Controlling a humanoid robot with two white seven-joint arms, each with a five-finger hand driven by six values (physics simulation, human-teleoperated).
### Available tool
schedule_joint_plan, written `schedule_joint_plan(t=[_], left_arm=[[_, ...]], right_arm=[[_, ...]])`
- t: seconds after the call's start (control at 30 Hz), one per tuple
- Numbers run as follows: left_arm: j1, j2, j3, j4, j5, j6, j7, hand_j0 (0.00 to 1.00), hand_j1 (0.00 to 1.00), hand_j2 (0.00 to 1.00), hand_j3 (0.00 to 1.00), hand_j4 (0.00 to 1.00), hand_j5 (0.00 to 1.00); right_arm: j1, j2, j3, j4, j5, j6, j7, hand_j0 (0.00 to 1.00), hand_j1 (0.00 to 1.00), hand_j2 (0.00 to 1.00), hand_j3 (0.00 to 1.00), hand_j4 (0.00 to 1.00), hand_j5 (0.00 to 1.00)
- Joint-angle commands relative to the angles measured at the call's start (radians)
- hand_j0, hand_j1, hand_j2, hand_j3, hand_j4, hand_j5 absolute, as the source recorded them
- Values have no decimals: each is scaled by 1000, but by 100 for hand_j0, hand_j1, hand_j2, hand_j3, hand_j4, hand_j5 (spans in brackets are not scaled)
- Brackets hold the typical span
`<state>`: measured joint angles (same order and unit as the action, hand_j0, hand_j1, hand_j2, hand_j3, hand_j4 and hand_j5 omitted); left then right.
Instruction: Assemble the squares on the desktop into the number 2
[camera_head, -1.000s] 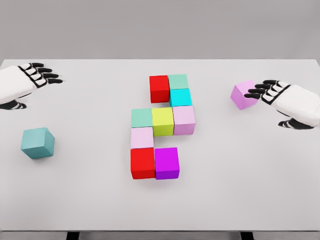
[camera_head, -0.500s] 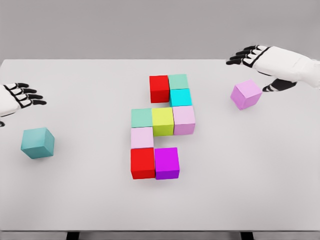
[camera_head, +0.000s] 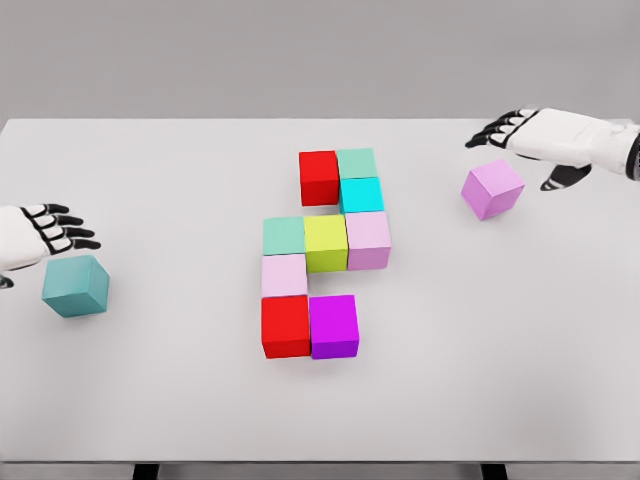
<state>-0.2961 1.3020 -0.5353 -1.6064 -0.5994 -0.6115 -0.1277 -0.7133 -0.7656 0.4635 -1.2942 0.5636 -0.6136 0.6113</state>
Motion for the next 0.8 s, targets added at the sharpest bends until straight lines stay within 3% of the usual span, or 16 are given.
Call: schedule_joint_plan(t=[0.0, 0.43, 0.77], left_arm=[[0, 2, 0, -9, 6, 1, 0, 100, 100, 100, 100, 100, 100], [35, -6, -2, -38, 4, 1, 0, 100, 100, 100, 100, 100, 100], [37, -23, -5, -29, -6, 1, 0, 100, 100, 100, 100, 100, 100]], right_arm=[[0, 2, 24, 19, -2, 3, 0, 100, 100, 100, 100, 100, 100], [-74, 92, 107, 148, 51, 3, 0, 100, 100, 100, 100, 100, 100], [-87, 114, 153, 193, 79, 3, 0, 100, 100, 100, 100, 100, 100]])
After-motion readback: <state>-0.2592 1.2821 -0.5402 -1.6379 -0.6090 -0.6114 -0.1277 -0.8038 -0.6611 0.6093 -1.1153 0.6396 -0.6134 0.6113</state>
